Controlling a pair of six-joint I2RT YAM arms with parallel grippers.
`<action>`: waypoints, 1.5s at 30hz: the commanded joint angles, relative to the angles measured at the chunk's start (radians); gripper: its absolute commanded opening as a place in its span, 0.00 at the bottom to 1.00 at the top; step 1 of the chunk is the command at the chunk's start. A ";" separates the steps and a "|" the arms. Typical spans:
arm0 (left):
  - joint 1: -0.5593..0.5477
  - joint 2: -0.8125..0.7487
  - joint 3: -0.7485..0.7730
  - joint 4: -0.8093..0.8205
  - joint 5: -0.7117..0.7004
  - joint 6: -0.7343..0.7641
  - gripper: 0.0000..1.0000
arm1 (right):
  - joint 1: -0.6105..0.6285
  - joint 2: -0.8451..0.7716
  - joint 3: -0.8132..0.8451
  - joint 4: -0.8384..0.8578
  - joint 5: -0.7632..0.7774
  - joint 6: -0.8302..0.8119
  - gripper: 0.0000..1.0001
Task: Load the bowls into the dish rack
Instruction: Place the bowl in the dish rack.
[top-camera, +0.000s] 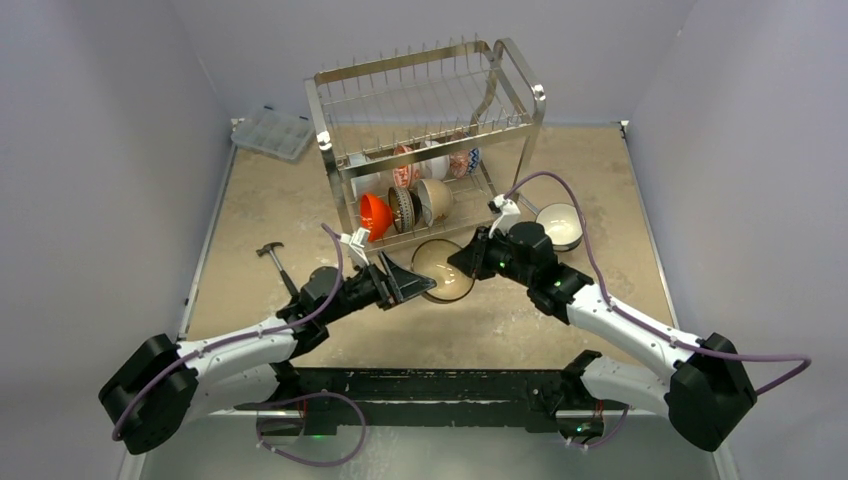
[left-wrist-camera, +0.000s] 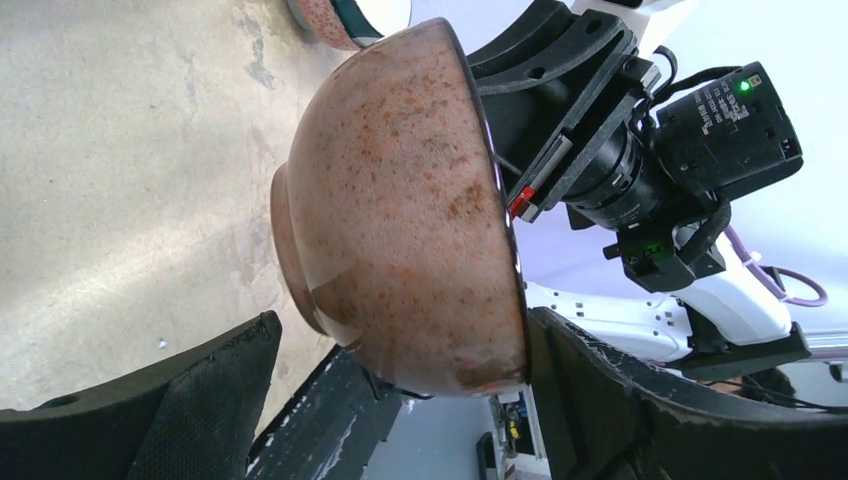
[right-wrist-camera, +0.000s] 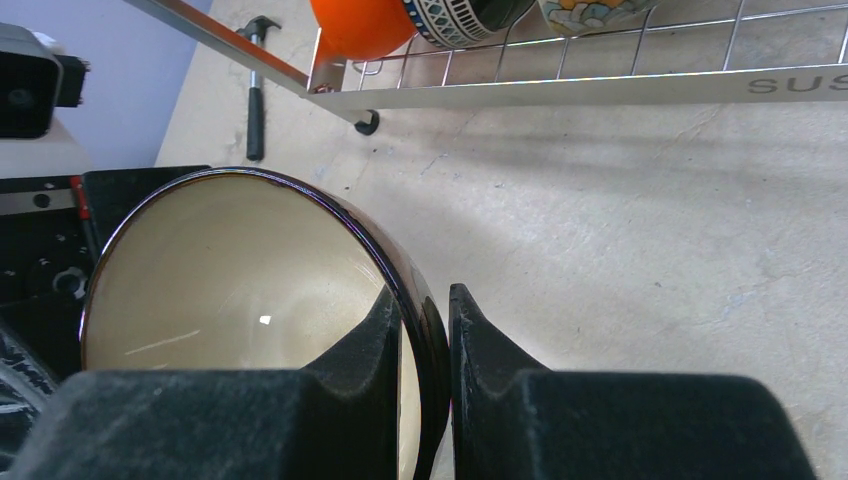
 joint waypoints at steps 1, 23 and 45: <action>-0.028 0.052 0.007 0.134 -0.054 -0.046 0.87 | 0.008 -0.033 0.051 0.144 -0.065 0.065 0.00; -0.091 0.216 0.140 0.160 -0.107 -0.049 0.50 | 0.023 -0.050 0.105 0.098 -0.068 0.059 0.00; -0.092 0.070 0.339 -0.252 -0.129 0.129 0.23 | 0.023 -0.228 0.179 -0.042 0.078 0.029 0.78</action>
